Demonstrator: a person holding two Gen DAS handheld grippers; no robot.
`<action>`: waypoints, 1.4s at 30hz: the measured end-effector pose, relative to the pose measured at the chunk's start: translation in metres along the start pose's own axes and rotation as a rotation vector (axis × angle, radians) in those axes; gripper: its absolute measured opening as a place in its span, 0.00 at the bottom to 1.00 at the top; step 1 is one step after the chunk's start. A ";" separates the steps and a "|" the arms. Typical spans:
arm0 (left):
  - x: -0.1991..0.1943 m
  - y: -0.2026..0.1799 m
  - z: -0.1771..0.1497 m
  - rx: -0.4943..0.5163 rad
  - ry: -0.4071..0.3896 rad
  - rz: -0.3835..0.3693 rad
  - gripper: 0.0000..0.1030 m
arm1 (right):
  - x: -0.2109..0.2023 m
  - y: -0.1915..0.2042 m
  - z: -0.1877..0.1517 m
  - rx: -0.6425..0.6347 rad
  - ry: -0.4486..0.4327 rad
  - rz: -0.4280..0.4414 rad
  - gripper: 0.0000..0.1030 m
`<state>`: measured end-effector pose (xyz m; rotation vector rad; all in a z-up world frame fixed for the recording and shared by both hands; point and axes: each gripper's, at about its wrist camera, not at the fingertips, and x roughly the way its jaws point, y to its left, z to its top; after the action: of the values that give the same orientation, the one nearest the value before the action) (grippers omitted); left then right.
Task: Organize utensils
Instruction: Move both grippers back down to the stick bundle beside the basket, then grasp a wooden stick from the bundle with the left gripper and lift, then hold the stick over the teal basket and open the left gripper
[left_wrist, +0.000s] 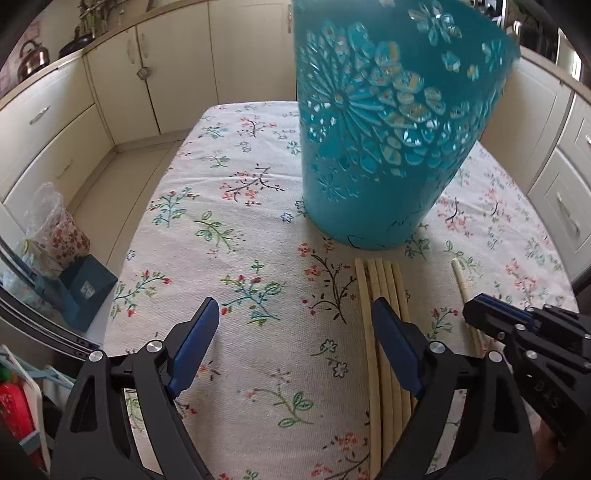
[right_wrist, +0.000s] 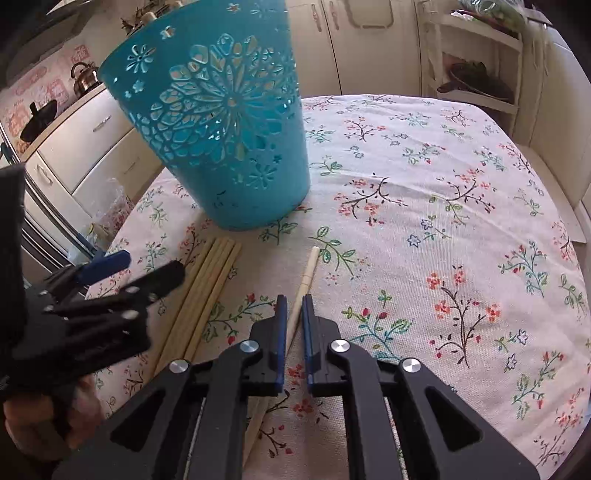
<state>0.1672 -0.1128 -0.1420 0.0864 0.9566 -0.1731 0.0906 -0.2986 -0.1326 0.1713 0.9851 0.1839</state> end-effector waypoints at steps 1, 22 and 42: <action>0.003 -0.003 0.000 0.010 0.010 0.009 0.78 | 0.000 0.000 0.001 0.000 0.000 0.003 0.09; 0.011 -0.018 0.018 0.075 0.075 -0.025 0.32 | 0.001 -0.003 0.002 0.012 -0.012 0.028 0.11; -0.131 0.070 0.070 -0.116 -0.302 -0.308 0.05 | 0.000 0.008 -0.002 -0.030 -0.037 0.050 0.34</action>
<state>0.1622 -0.0405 0.0051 -0.1911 0.6724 -0.4019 0.0889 -0.2906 -0.1321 0.1714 0.9415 0.2404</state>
